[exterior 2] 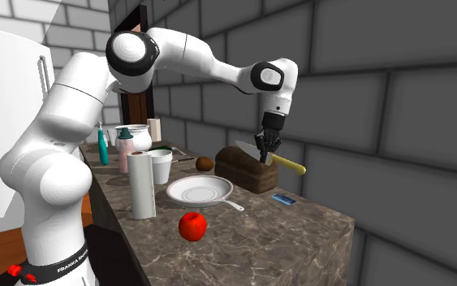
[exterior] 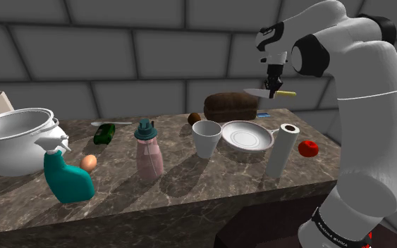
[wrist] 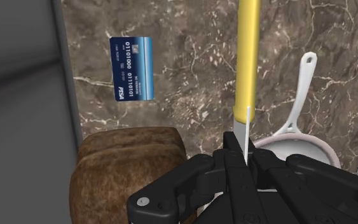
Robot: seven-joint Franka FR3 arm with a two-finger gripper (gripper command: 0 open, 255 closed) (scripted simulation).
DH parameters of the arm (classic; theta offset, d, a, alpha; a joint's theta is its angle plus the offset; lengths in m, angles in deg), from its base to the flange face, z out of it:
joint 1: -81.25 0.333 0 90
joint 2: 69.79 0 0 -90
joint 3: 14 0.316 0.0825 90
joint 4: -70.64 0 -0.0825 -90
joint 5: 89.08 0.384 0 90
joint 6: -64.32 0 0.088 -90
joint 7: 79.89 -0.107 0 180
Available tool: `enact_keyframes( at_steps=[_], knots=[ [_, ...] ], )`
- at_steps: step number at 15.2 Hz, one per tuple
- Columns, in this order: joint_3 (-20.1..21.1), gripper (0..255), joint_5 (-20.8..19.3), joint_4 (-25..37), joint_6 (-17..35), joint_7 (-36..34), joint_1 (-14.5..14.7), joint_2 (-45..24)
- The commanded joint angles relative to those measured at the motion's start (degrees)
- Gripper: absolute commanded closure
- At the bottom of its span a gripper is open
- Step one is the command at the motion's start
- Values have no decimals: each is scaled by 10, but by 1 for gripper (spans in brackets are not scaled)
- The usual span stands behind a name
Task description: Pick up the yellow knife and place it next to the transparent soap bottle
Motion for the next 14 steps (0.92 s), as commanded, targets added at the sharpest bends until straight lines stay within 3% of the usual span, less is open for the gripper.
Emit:
enact_keyframes(
  at_steps=[1, 14],
  knots=[
    [-1, 255, -2, 12, -14, -2, -1, 3],
    [-3, 255, -2, 123, -117, -8, -26, -1]
  ],
)
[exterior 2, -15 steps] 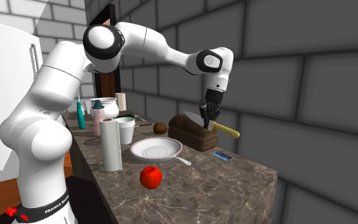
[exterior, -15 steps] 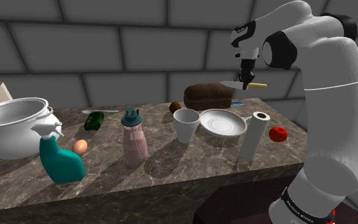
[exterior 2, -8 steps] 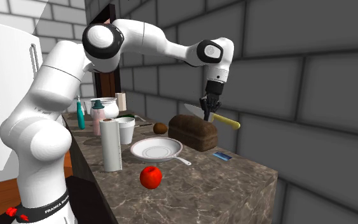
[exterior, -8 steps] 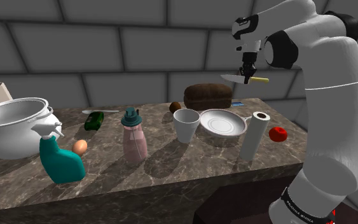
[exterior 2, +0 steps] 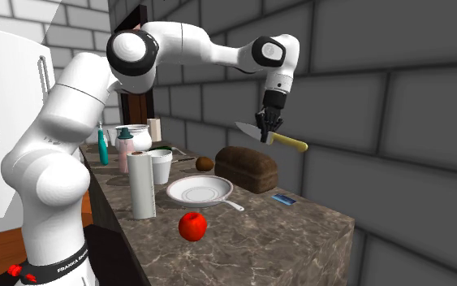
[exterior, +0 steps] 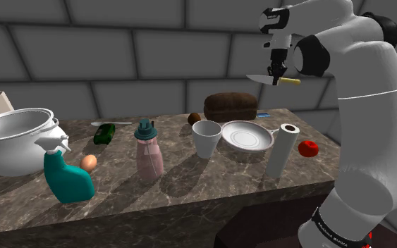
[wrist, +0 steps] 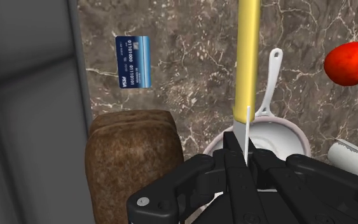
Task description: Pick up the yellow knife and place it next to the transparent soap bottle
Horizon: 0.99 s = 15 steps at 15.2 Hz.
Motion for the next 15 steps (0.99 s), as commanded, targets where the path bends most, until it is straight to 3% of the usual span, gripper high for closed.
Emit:
enact_keyframes(
  at_steps=[1, 15],
  knots=[
    [0, 255, 0, 15, -15, -1, -3, 1],
    [14, 255, 35, 225, -160, -10, -81, -55]
  ],
)
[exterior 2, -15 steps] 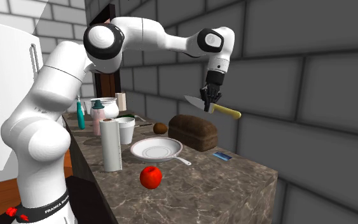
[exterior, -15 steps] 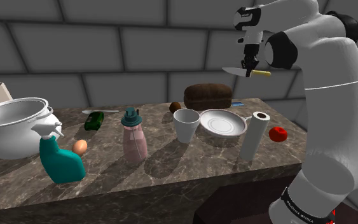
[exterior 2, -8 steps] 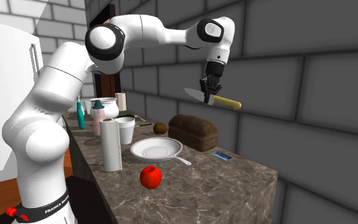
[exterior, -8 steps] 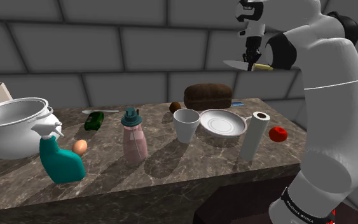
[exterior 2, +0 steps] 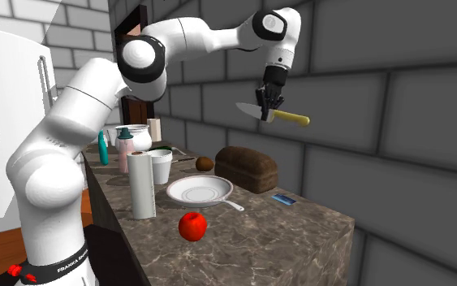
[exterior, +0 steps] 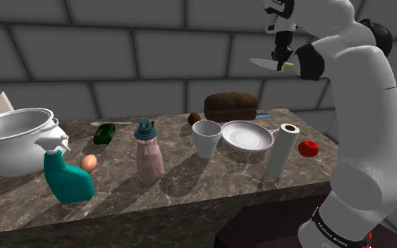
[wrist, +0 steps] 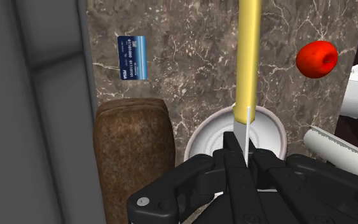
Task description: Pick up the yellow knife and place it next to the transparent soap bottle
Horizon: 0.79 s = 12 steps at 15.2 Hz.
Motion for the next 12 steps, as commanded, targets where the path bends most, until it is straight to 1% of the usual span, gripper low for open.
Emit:
enact_keyframes(
  at_steps=[1, 3, 6, 9, 12],
  knots=[
    [-2, 255, -7, -24, 6, -10, 23, 17],
    [-9, 255, -25, -91, 32, -32, 75, 58],
    [-10, 255, -48, -164, 60, -72, 139, 108],
    [-6, 255, -65, -218, 81, -115, 192, 150],
    [2, 255, -77, -260, 98, -161, 239, 184]
  ],
)
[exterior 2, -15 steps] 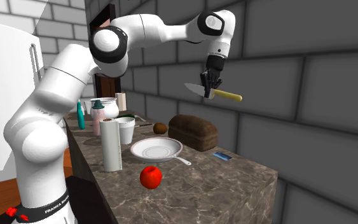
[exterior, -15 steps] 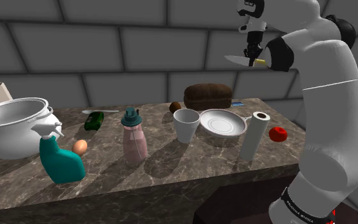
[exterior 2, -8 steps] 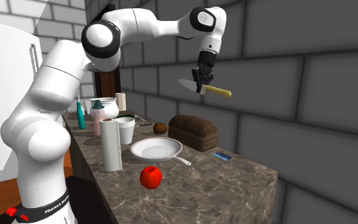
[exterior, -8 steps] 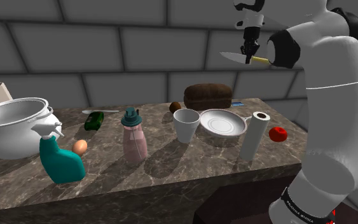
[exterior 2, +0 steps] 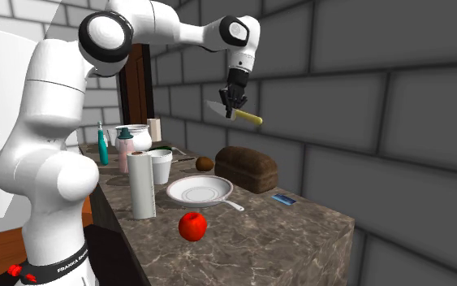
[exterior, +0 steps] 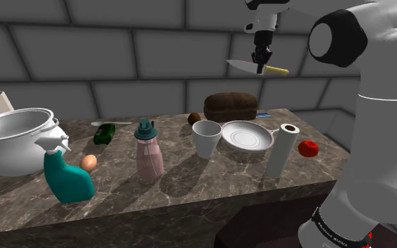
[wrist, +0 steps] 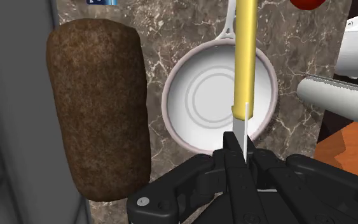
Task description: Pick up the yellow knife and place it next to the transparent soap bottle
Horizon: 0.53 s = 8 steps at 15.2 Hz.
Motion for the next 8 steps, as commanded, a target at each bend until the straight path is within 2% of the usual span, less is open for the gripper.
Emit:
enact_keyframes(
  at_steps=[1, 8],
  knots=[
    [7, 255, -5, -14, 3, -32, 26, 17],
    [40, 255, -15, -68, 29, -138, 106, 66]
  ],
)
